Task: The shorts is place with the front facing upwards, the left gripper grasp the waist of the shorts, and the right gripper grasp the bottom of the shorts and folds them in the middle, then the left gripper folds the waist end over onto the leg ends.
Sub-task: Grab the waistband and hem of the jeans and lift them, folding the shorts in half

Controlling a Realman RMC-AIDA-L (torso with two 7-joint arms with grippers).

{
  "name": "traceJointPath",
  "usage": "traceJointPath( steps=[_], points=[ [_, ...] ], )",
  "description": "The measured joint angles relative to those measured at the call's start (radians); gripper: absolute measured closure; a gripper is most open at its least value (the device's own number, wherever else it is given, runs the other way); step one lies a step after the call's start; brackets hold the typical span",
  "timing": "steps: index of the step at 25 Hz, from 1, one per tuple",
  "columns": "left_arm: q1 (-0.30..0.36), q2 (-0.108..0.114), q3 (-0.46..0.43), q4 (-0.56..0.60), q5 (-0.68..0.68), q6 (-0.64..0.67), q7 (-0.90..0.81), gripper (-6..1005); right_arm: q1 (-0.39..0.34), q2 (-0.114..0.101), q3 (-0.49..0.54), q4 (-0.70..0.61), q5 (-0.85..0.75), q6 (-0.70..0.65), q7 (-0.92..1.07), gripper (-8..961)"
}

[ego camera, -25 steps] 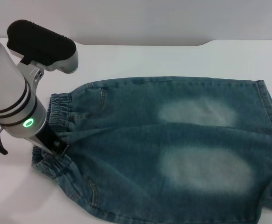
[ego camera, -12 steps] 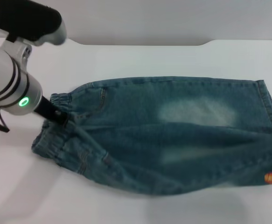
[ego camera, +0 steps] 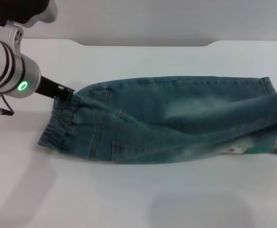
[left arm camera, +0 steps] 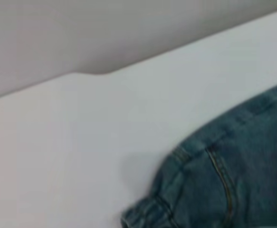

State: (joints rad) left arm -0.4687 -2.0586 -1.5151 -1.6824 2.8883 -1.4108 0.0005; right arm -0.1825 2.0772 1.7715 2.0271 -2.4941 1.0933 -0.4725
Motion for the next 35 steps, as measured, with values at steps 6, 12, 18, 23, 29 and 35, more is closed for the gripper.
traceJointPath(
  steps=[6, 12, 18, 23, 29, 35],
  points=[
    [0.036, 0.000, -0.004, 0.001, 0.000, 0.133, 0.003, 981, -0.036, 0.003, -0.040, -0.015, -0.001, -0.189, -0.022, 850],
    [0.067, -0.001, 0.007, 0.027, -0.006, 0.265, 0.003, 981, -0.074, 0.003, -0.081, -0.074, -0.003, -0.379, -0.057, 837],
    [0.081, -0.004, 0.017, 0.075, -0.008, 0.369, 0.001, 981, -0.071, 0.001, -0.121, -0.167, -0.003, -0.525, -0.075, 824],
    [0.080, -0.005, 0.046, 0.142, -0.011, 0.475, -0.001, 981, -0.067, 0.000, -0.165, -0.246, -0.005, -0.677, -0.098, 814],
    [0.074, -0.005, 0.069, 0.183, -0.032, 0.550, 0.000, 981, -0.035, -0.001, -0.193, -0.354, -0.007, -0.823, -0.101, 801],
    [0.090, -0.006, 0.123, 0.279, -0.043, 0.767, -0.002, 983, 0.006, -0.004, -0.220, -0.541, -0.012, -1.116, -0.102, 789]
  ],
)
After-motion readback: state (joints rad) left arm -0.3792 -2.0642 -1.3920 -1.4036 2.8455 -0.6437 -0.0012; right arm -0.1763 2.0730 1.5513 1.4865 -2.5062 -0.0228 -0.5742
